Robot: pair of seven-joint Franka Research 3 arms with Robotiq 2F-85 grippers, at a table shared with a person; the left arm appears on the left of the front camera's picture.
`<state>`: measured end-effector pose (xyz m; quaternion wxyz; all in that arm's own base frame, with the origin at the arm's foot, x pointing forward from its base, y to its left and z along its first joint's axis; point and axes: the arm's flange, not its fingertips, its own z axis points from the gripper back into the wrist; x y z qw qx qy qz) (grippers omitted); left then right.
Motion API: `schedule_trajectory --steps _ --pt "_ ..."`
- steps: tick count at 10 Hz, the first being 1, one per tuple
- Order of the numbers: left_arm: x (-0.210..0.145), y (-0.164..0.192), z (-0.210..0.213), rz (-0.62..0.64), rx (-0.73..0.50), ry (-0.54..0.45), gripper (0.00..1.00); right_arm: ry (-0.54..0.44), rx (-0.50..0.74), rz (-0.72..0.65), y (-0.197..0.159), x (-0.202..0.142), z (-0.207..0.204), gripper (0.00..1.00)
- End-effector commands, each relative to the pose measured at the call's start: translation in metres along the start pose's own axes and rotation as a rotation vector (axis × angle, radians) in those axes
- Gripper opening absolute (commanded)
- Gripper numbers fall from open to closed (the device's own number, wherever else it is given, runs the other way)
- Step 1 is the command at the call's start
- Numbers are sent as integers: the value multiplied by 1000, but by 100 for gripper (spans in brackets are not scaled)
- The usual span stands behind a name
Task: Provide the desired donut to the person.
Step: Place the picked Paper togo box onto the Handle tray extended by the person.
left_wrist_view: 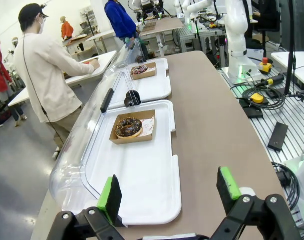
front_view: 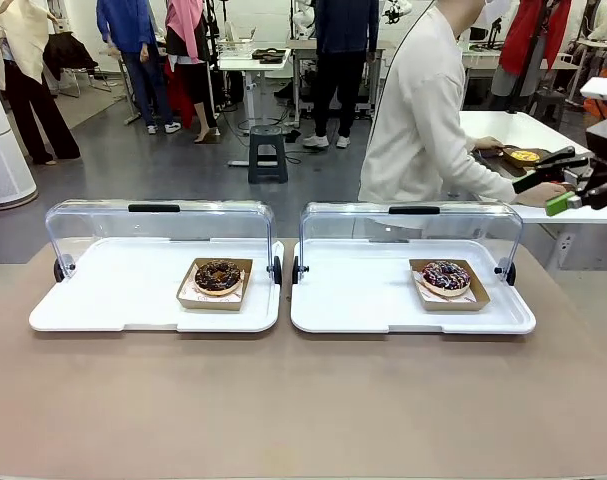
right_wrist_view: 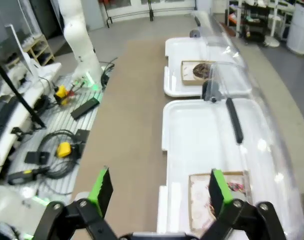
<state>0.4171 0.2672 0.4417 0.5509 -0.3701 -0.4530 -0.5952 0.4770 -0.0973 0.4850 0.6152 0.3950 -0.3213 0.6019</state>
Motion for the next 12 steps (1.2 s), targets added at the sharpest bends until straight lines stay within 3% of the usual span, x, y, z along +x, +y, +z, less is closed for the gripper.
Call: schedule_trajectory --steps 1,4,6,7,12 --pt "3 0 0 13 2 2 100 -13 -91 58 5 -18 -1 100" --pt "3 0 0 13 2 2 100 -35 -109 60 6 -31 -5 100" --pt "3 0 0 13 2 2 100 -79 -95 27 0 -16 -5 100" --pt "3 0 0 13 2 2 100 -24 -88 41 2 -31 1 100" --pt "3 0 0 13 2 2 100 -24 -88 41 2 -31 1 100"
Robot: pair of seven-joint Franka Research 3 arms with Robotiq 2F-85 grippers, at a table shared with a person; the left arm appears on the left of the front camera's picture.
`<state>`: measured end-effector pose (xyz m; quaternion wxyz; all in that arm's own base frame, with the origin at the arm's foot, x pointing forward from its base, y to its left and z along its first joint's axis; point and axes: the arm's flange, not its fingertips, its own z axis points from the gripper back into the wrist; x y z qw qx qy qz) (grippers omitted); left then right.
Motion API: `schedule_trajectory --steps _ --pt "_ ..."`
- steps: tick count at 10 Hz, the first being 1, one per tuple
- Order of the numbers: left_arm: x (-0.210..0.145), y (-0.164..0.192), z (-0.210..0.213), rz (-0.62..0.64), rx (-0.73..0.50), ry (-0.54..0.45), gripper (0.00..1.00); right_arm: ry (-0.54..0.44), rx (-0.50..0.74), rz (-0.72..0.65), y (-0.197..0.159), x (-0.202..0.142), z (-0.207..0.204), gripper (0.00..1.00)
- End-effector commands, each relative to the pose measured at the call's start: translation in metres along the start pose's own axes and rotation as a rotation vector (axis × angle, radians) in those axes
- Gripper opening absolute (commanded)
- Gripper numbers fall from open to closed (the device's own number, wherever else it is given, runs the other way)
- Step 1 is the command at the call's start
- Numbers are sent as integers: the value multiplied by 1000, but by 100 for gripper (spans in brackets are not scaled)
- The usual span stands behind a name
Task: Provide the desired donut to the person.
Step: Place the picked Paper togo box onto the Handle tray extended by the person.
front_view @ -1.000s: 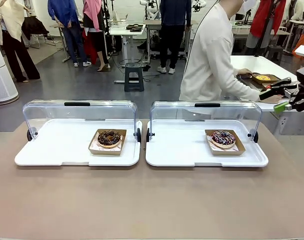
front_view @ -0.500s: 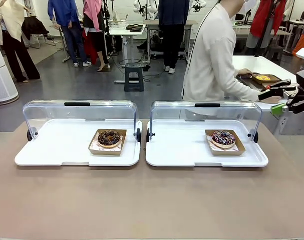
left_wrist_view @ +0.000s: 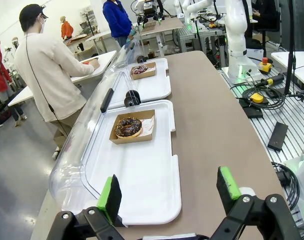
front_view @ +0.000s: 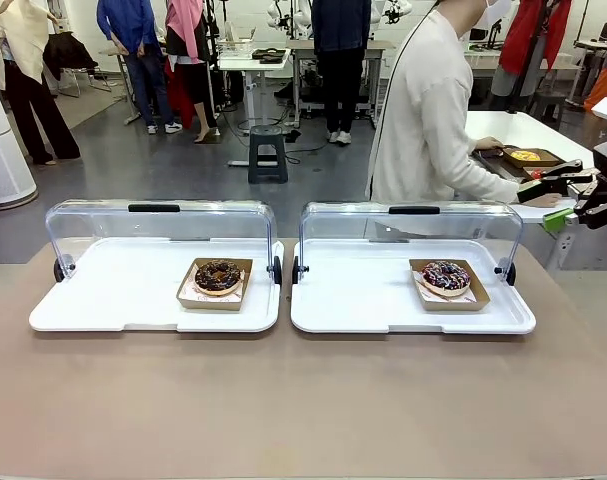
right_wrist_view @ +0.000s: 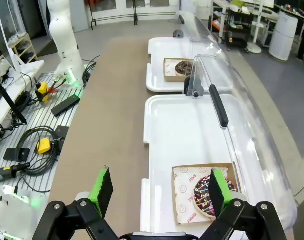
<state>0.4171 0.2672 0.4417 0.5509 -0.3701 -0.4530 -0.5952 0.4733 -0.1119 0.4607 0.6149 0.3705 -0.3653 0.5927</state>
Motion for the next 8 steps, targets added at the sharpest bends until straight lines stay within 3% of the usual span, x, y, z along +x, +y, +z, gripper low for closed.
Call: schedule_trajectory --steps 1,8 --pt "3 0 0 13 2 2 100 8 1 2 0 -2 0 100" --pt "3 0 0 13 2 2 100 8 1 2 0 -2 0 100"
